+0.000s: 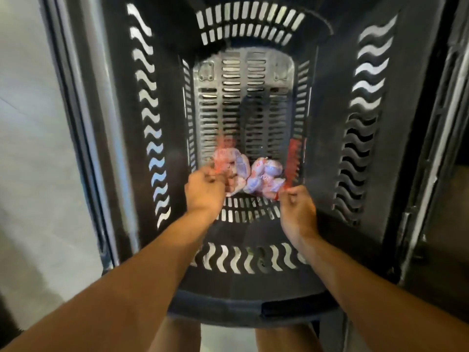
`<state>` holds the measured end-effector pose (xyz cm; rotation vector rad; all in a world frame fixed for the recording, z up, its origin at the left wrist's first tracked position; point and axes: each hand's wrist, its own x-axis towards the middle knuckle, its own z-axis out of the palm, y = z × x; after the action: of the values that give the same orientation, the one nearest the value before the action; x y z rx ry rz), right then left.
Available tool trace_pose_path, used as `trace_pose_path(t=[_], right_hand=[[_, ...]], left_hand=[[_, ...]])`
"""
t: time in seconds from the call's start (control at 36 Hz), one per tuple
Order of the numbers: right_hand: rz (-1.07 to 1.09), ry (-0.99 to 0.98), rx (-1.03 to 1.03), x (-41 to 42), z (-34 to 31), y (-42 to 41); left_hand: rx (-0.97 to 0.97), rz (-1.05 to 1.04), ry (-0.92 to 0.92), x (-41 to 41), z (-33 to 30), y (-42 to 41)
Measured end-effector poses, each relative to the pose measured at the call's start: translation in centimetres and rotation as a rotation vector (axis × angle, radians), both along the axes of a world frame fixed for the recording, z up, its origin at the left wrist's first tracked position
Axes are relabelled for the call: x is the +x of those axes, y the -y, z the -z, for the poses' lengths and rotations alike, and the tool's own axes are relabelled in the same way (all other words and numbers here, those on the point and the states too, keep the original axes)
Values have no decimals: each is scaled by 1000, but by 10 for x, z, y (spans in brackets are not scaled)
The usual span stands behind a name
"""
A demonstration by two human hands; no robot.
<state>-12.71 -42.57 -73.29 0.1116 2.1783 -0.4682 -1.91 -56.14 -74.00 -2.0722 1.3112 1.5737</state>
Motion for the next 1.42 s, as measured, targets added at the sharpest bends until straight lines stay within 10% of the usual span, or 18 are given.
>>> trace_pose_path(t=[0.44, 0.83, 1.17, 1.42], right_hand=[[-366, 195, -88, 3, -48, 8], [-730, 69, -166, -11, -310, 42], [-581, -178, -386, 22, -581, 51], [-336, -394, -416, 128, -633, -51]], left_hand=[[191, 187, 21, 18, -52, 3], [-84, 678, -75, 23, -326, 101], [-450, 960, -414, 69, -589, 114], [-462, 1106, -511, 158, -641, 49]])
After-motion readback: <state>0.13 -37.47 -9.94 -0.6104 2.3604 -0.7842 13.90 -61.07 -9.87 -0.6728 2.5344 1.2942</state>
